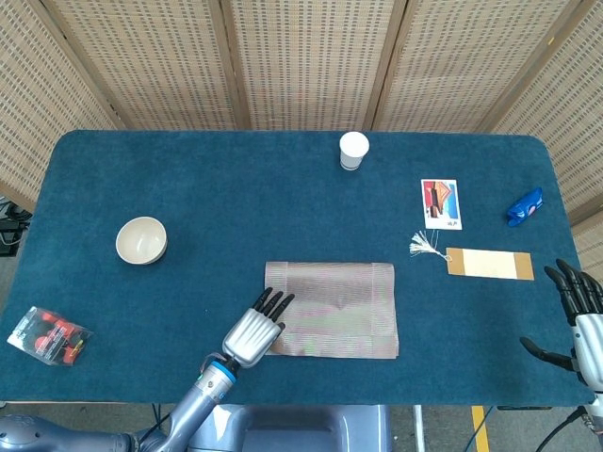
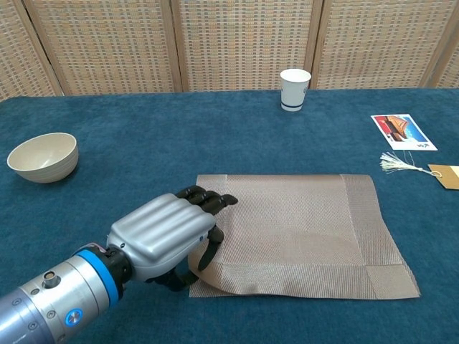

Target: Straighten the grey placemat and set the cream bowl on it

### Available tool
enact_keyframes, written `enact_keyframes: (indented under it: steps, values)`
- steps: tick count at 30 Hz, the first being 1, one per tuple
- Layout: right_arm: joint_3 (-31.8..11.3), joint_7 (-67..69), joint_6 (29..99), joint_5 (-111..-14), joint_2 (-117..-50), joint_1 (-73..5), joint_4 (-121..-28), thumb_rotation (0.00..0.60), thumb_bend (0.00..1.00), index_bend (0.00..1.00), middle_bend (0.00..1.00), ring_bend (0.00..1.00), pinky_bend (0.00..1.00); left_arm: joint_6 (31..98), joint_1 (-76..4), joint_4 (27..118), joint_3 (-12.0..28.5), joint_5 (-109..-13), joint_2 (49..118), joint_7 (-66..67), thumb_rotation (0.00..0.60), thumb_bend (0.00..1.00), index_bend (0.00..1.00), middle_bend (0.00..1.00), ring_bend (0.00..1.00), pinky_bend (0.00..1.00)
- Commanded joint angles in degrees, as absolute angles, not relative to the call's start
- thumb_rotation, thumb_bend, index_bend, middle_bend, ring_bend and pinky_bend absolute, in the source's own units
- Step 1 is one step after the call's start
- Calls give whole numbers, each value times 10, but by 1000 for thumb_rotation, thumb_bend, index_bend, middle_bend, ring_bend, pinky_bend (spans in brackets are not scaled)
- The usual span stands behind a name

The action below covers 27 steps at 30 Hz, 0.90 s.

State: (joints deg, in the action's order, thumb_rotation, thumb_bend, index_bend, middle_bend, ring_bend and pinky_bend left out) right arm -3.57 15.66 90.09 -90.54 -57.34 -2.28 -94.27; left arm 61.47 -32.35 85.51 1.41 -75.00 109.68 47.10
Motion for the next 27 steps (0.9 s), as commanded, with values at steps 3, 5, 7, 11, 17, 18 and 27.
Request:
enact_keyframes:
  steps: [3,5,7,11,17,18,27]
  values:
    - [-35,157,900,-906,-573,-23,-943,600,39,4,0,0,0,613,-325,856,15,-745,1095,472,600,601,604,0,0,0]
    - [-35,157,899,-905,-572,-23,-944,600,40,4,0,0,0,613,-326,858,15,-745,1094,473,600,640,604,0,0,0]
    - [-34,156,897,-904,-572,-24,-944,600,39,4,0,0,0,614,-327,862,16,-746,1091,472,600,659,604,0,0,0]
    - [-36,154,893,-900,-572,-25,-943,600,40,4,0,0,0,620,-334,880,35,-748,1075,463,600,663,604,0,0,0]
    - [-42,154,895,-891,-572,-25,-942,600,39,4,0,0,0,617,-353,909,79,-735,1037,453,600,664,604,0,0,0]
    - [-43,154,896,-890,-572,-25,-941,600,39,4,0,0,0,616,-356,914,89,-728,1030,452,600,664,604,0,0,0]
    - [-52,145,900,-874,-573,-23,-938,600,39,4,0,0,0,601,-395,912,173,-676,978,455,600,689,608,0,0,0]
